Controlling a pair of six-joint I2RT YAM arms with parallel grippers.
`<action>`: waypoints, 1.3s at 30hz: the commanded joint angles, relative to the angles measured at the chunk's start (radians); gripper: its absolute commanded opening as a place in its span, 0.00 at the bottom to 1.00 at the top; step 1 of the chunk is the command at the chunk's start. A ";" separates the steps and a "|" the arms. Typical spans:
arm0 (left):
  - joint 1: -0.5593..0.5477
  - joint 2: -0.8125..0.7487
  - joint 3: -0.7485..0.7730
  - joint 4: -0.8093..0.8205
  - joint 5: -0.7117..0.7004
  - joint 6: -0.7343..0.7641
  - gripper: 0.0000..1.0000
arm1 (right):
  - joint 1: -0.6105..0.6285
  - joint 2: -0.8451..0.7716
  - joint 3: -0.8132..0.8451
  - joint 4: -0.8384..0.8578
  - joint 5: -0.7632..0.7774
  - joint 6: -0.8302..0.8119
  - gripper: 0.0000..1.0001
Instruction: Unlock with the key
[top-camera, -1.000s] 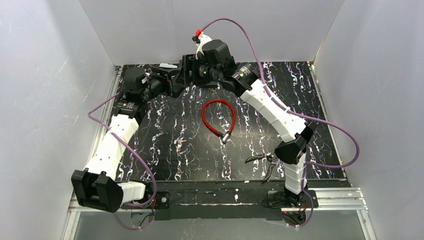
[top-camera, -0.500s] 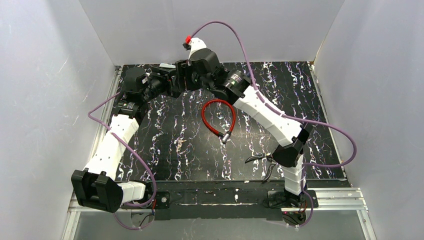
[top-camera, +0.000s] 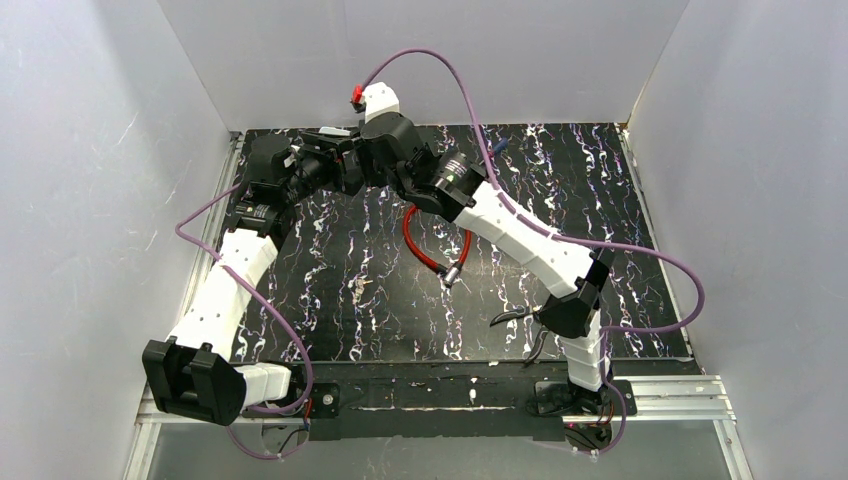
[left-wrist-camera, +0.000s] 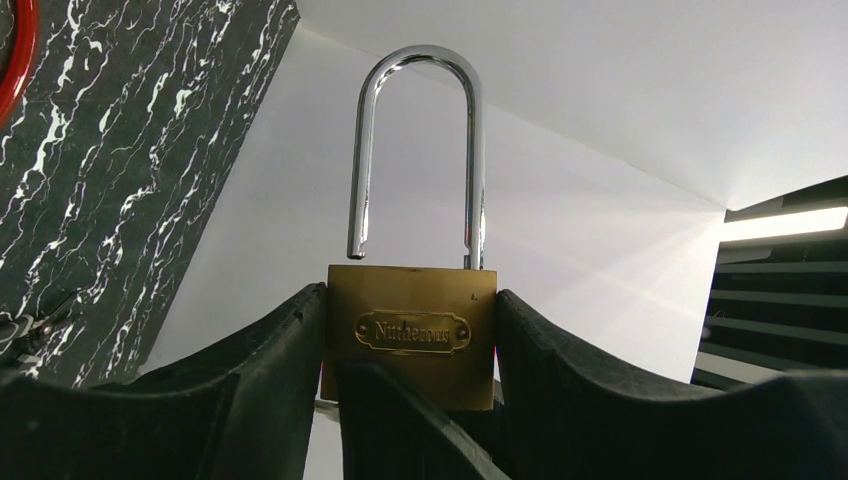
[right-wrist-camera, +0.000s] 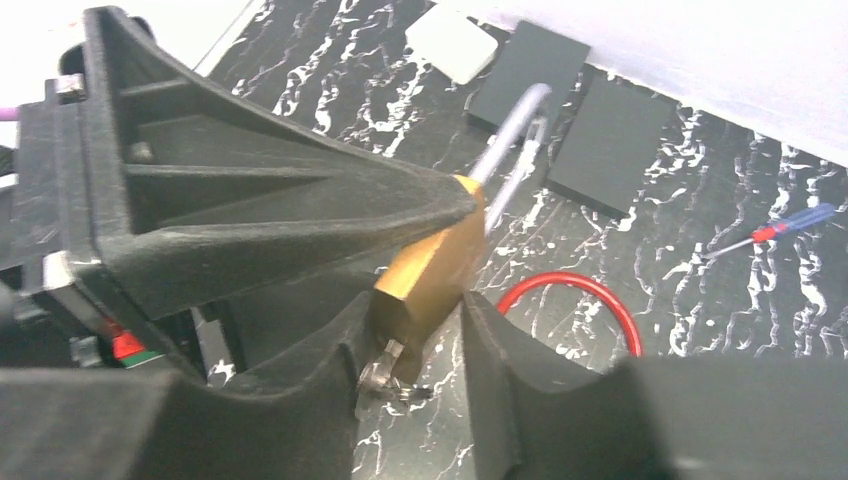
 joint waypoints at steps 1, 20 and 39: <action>-0.015 -0.045 0.040 0.076 0.037 -0.001 0.00 | 0.035 -0.004 0.014 0.112 0.013 -0.032 0.35; -0.015 -0.080 0.021 0.013 0.013 0.059 0.58 | 0.034 -0.186 -0.276 0.330 -0.027 -0.047 0.01; 0.026 -0.195 -0.029 -0.035 -0.033 0.284 0.91 | -0.182 -0.494 -0.679 0.560 -0.383 0.176 0.01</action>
